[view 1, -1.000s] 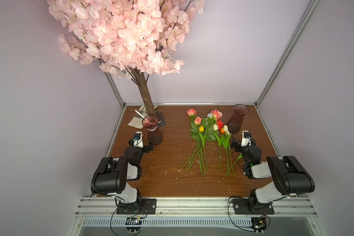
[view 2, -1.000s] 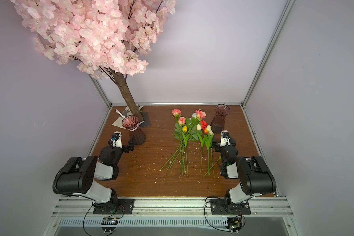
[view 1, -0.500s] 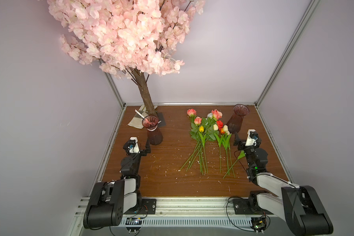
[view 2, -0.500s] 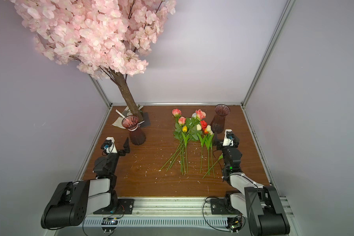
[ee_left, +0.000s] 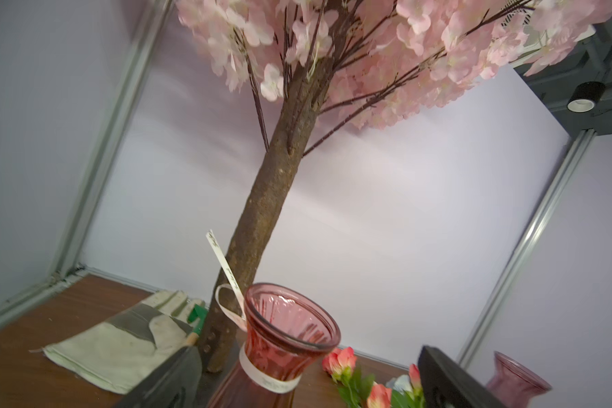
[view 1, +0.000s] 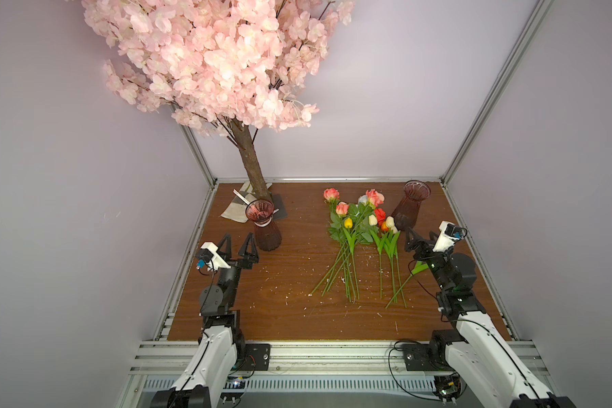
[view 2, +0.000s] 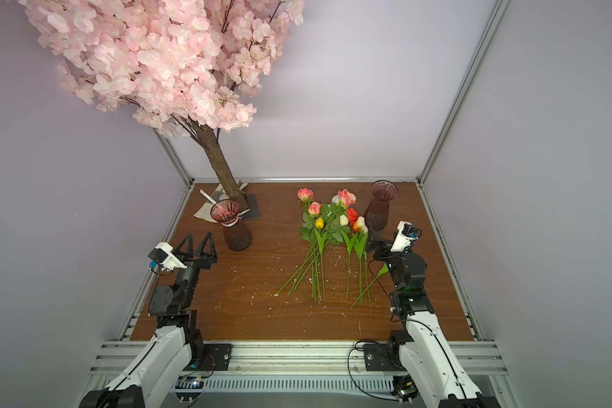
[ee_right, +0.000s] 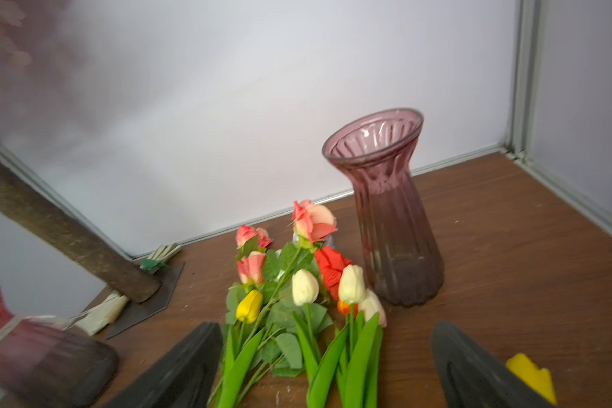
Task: Arrange the flowers in different vases according to their variety
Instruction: Pick up the flower at the center of the board.
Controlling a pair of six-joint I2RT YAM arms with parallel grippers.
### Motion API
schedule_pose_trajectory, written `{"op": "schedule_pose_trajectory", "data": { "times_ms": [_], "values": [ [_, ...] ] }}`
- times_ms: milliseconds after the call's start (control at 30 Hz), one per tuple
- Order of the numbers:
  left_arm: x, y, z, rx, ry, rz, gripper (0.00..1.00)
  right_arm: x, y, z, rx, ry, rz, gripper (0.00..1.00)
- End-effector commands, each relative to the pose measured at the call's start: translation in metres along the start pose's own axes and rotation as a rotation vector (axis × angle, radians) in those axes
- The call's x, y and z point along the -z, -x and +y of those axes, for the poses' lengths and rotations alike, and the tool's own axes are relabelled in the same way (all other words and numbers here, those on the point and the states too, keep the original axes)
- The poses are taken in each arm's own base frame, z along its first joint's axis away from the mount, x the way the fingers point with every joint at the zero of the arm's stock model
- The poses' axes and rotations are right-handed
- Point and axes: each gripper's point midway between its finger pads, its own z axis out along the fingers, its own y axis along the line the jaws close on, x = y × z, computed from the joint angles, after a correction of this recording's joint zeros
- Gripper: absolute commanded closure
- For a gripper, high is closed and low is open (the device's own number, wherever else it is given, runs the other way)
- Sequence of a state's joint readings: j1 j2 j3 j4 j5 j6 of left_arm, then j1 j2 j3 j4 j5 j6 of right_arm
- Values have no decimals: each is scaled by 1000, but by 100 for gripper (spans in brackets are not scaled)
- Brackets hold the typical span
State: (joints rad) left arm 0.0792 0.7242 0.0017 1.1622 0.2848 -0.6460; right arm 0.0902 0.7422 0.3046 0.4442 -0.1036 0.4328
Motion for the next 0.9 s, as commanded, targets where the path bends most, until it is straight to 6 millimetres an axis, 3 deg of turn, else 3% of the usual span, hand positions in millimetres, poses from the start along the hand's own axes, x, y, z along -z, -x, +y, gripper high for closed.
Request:
{"op": "schedule_pose_trajectory", "data": {
  "times_ms": [0,100,200,433,667,867],
  "values": [
    [2,-28,-16,171,-93,143,1,1,-27,21,-115,125,142,0],
    [-3,-37,-32,200,-181,233,1,-2,-42,19,-112,130,202,1],
    [-10,-48,-48,209,-278,337,1,-6,-58,22,-139,164,258,9],
    [-32,-82,-47,347,-327,540,0,-21,-96,42,-180,233,379,21],
    [-27,-73,-48,327,-317,481,0,-35,-129,59,-62,183,510,25],
    [-14,-70,-29,317,-196,386,0,-42,-166,68,9,180,664,37]
  ]
}}
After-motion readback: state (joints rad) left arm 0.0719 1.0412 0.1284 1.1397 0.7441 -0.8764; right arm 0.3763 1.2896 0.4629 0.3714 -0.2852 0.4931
